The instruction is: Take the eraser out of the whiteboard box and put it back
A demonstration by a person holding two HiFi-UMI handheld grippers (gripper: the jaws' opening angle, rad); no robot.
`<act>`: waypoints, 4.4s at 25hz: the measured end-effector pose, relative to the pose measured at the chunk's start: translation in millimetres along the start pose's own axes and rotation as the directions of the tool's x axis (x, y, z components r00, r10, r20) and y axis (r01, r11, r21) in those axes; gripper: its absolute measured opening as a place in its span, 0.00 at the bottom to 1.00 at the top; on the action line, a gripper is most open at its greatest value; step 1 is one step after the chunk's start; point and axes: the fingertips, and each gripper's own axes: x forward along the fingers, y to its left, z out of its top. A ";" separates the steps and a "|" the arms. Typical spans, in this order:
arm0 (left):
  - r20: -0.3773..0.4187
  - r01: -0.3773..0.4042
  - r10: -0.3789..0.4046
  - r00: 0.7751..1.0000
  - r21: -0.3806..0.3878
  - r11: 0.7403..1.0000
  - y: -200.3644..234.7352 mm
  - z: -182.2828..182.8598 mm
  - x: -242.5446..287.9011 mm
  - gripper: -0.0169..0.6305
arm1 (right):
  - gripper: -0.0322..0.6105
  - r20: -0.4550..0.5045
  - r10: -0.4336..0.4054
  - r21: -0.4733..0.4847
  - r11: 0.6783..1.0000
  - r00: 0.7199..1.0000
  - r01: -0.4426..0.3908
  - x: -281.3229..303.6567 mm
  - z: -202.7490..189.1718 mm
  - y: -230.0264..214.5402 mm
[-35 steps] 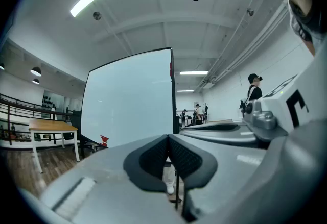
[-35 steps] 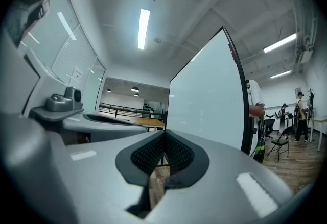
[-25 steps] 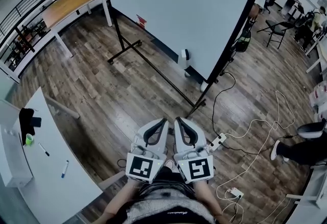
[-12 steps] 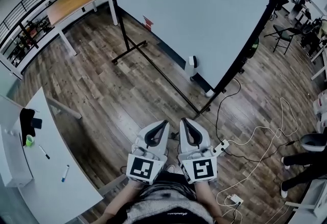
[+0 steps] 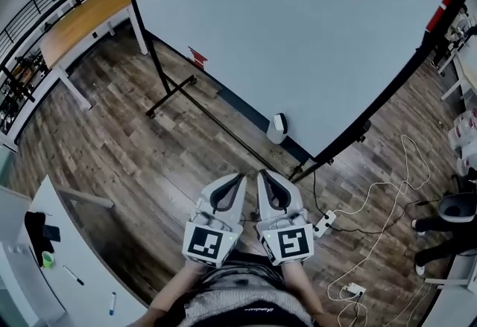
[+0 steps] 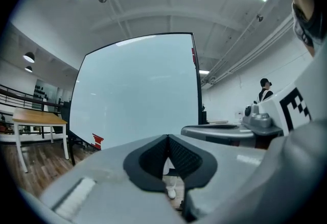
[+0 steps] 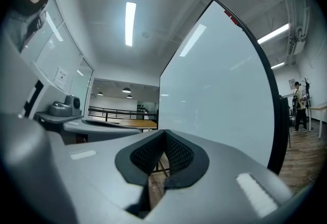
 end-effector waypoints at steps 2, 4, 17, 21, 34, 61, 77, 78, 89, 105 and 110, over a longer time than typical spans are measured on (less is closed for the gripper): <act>0.000 0.022 -0.022 1.000 -0.002 1.000 13.5 3.8 10.7 0.03 | 0.05 -0.007 -0.016 0.002 1.000 1.000 0.016 18.4 -1.7 -1.5; -0.002 0.036 -0.036 0.999 -0.011 0.999 29.0 4.5 18.6 0.03 | 0.05 -0.015 -0.026 0.001 1.000 1.000 0.026 37.5 -5.3 -0.9; -0.003 0.107 -0.107 0.994 -0.026 0.994 103.9 8.8 55.1 0.03 | 0.05 -0.032 -0.070 0.046 0.996 0.997 0.072 125.1 -15.0 -2.0; -0.013 0.126 -0.127 0.992 -0.041 0.991 104.5 5.8 68.0 0.03 | 0.05 -0.049 -0.090 0.046 0.995 0.995 0.092 128.7 -17.4 -13.1; -0.034 0.179 -0.180 0.983 -0.018 0.984 96.0 10.5 131.2 0.03 | 0.05 -0.034 -0.134 0.068 0.988 0.990 0.136 146.1 -11.1 -69.5; -0.073 0.296 -0.292 0.954 0.049 0.954 70.8 8.9 236.4 0.03 | 0.05 -0.054 -0.258 0.099 0.960 0.965 0.262 154.7 -28.1 -168.4; -0.092 0.624 -0.619 0.780 0.042 0.780 77.2 10.5 273.8 0.03 | 0.05 -0.079 -0.625 0.105 0.770 0.777 0.629 153.1 -29.0 -192.2; -0.095 0.640 -0.634 0.767 0.038 0.768 77.5 10.1 273.4 0.03 | 0.05 -0.082 -0.640 0.101 0.757 0.764 0.645 152.8 -29.3 -191.0; -0.127 0.770 -0.764 0.633 -0.004 0.638 91.8 -1.6 257.5 0.03 | 0.05 -0.083 -0.798 0.092 0.590 0.597 0.802 138.7 -32.5 -175.3; -0.079 0.751 -0.748 0.659 0.013 0.661 66.1 18.1 252.2 0.03 | 0.05 -0.058 -0.758 0.069 0.646 0.649 0.760 125.4 -16.8 -176.5; -0.076 0.740 -0.738 0.671 0.008 0.672 56.3 15.3 251.6 0.03 | 0.05 -0.068 -0.727 0.068 0.680 0.683 0.730 127.7 -20.2 -179.3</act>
